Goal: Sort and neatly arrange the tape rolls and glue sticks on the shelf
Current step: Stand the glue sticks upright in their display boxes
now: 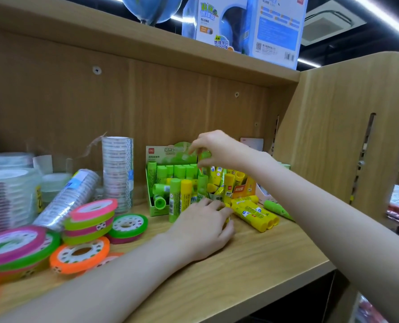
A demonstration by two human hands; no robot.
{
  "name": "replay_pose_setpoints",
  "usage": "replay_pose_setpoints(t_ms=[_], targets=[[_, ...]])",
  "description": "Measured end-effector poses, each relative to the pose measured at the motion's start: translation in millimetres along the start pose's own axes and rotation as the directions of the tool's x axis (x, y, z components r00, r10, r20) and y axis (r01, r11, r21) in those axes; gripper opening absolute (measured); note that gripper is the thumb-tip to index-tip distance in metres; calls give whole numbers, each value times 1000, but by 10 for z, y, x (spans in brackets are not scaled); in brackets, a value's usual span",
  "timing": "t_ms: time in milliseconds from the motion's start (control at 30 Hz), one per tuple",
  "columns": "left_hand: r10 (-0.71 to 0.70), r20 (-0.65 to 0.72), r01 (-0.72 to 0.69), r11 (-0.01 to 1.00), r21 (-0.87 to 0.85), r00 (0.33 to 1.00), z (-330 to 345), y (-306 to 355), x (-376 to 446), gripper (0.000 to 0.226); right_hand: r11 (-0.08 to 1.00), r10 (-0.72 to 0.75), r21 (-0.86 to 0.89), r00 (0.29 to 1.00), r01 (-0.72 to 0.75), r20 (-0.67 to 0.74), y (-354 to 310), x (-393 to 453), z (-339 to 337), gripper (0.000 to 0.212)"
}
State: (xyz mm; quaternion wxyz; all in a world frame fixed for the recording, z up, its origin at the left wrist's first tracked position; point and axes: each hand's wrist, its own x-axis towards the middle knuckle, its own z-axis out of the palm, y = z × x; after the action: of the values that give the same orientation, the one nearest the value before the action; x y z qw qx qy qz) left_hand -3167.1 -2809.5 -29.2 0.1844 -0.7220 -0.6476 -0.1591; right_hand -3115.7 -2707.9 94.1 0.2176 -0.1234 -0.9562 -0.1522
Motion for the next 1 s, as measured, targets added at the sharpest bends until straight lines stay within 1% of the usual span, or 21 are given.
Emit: replay_pose_setpoints(t_ms=[67, 100, 133, 167, 200, 233, 333, 367, 400, 467, 500, 533, 700, 767, 867, 900, 933, 967, 1000], targets=[[-2, -2, 2, 1000, -3, 1000, 6, 4, 0, 89, 986, 91, 153, 978, -63, -186, 84, -46, -45, 16], [-2, -2, 2, 1000, -5, 1000, 6, 5, 0, 89, 966, 158, 244, 949, -91, -273, 106, -56, -53, 10], [-2, -3, 2, 1000, -10, 1000, 3, 5, -1, 89, 931, 233, 348, 914, -111, -331, 104, -67, -52, 6], [-1, -2, 1, 1000, -15, 1000, 0, 4, 1, 88, 878, 305, 464, 886, -118, -350, 82, -72, -37, 5], [-1, -2, 1, 1000, -18, 1000, -6, 2, 4, 88, 811, 359, 572, 875, -120, -326, 51, -70, -3, 5], [1, -3, -1, 1000, -17, 1000, -13, 4, 4, 88, 745, 384, 656, 883, -122, -271, 7, -69, 42, 7], [8, -3, -8, 1000, -6, 1000, -23, 9, 0, 88, 582, 350, 802, 932, -135, -97, -103, -96, 227, 11], [8, -4, -8, 1000, -3, 1000, -22, 7, 0, 87, 557, 334, 818, 940, -142, -65, -118, -113, 282, 12], [7, -6, -7, 1000, -2, 1000, -23, 7, -1, 87, 577, 320, 803, 946, -149, -54, -110, -132, 323, 14], [9, -11, -9, 1000, 0, 1000, -22, 7, 1, 86, 704, 288, 689, 956, -169, -59, -52, -182, 369, 13], [13, -15, -13, 1000, 1, 1000, -22, 6, 3, 85, 750, 267, 638, 962, -173, -53, -27, -209, 380, 12], [18, -20, -17, 1000, 3, 1000, -25, 7, 4, 85, 774, 249, 609, 967, -172, -43, -5, -236, 388, 11], [40, -44, -39, 999, 24, 998, -46, 16, 2, 82, 825, 221, 542, 974, -159, -50, 76, -387, 328, 4], [32, -42, -30, 999, 39, 999, -43, 11, -2, 82, 877, 182, 452, 983, -165, 6, 102, -486, 274, 11], [14, -37, -12, 998, 58, 999, -33, 6, -8, 83, 926, 133, 334, 981, -175, 144, 135, -656, 275, 20], [14, -33, -12, 998, 60, 999, -35, 7, -12, 84, 938, 124, 303, 981, -165, 151, 155, -709, 293, 22], [13, -29, -11, 998, 58, 999, -42, 6, -16, 85, 943, 125, 293, 983, -160, 133, 177, -753, 306, 21], [10, -27, -8, 998, 56, 1000, -52, 8, -22, 86, 937, 141, 311, 986, -160, 84, 206, -795, 307, 19], [8, -30, -7, 998, 55, 1000, -60, 13, -27, 86, 925, 171, 345, 985, -162, 6, 241, -840, 296, 15]])
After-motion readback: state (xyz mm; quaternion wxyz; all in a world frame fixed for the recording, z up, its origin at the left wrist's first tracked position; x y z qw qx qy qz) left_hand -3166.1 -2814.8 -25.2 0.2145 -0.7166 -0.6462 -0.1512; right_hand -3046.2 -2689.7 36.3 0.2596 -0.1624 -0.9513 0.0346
